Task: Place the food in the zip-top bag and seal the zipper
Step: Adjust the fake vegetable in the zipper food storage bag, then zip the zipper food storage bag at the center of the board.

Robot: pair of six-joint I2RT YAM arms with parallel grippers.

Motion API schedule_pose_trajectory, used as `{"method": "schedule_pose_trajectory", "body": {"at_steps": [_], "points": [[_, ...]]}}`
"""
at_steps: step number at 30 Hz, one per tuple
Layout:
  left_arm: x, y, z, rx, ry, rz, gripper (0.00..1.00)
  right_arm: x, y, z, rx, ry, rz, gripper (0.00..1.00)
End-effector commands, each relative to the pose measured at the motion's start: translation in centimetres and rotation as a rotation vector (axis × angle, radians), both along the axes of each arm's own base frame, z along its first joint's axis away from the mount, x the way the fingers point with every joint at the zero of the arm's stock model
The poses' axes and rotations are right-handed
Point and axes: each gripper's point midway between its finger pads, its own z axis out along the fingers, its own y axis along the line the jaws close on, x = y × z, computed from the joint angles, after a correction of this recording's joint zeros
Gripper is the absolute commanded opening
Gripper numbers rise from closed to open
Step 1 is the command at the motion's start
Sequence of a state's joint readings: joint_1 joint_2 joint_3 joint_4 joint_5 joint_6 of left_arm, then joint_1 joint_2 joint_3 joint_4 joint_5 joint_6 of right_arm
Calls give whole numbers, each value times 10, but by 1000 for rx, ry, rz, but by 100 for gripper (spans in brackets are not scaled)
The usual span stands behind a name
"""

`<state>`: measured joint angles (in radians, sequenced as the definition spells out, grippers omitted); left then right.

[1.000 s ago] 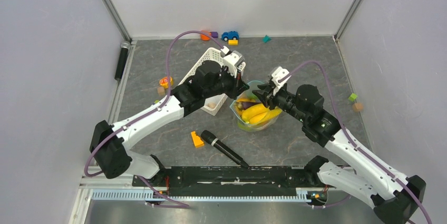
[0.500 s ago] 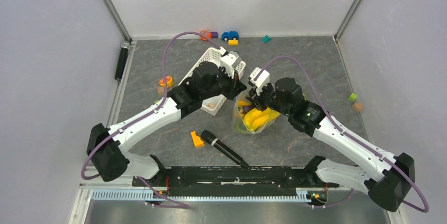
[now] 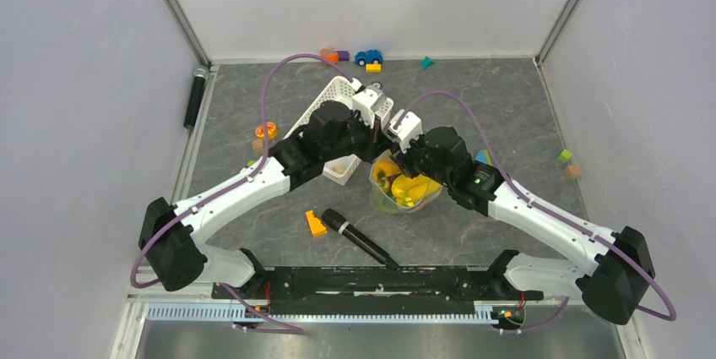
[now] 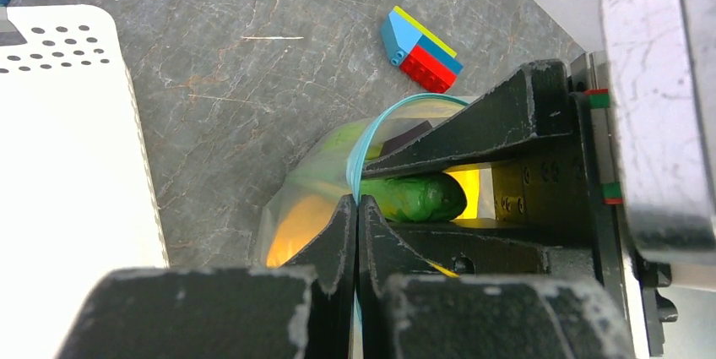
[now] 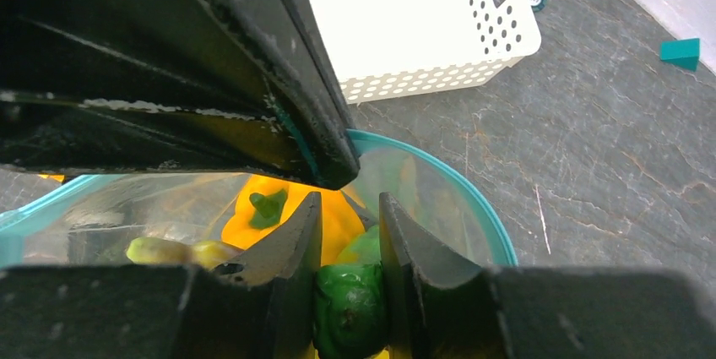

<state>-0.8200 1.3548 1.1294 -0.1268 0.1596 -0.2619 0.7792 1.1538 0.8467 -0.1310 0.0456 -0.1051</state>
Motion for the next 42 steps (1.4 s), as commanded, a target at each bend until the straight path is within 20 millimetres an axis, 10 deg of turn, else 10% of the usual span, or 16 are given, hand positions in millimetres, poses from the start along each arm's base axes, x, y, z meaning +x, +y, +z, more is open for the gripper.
{"method": "schedule_pose_trajectory", "body": {"at_steps": [1, 11, 22, 29, 35, 42], "points": [[9, -10, 62, -168, -115, 13, 2, -15, -49, -65, -241, 171, -127, 24], [18, -10, 49, -129, -109, 46, 2, -22, -59, 88, 207, -160, -187, 98], [21, 5, 22, -11, -157, 40, 2, -45, -96, 70, 295, -128, -308, 98], [41, 52, -14, 66, -104, 111, 2, -63, -77, 53, 180, -104, -92, 93], [35, 67, -9, 50, -195, 82, 2, -50, -113, 93, 338, -275, -307, 97], [20, 65, -2, 12, -261, 5, 2, -23, -125, 48, 133, -144, -491, 97]]}}
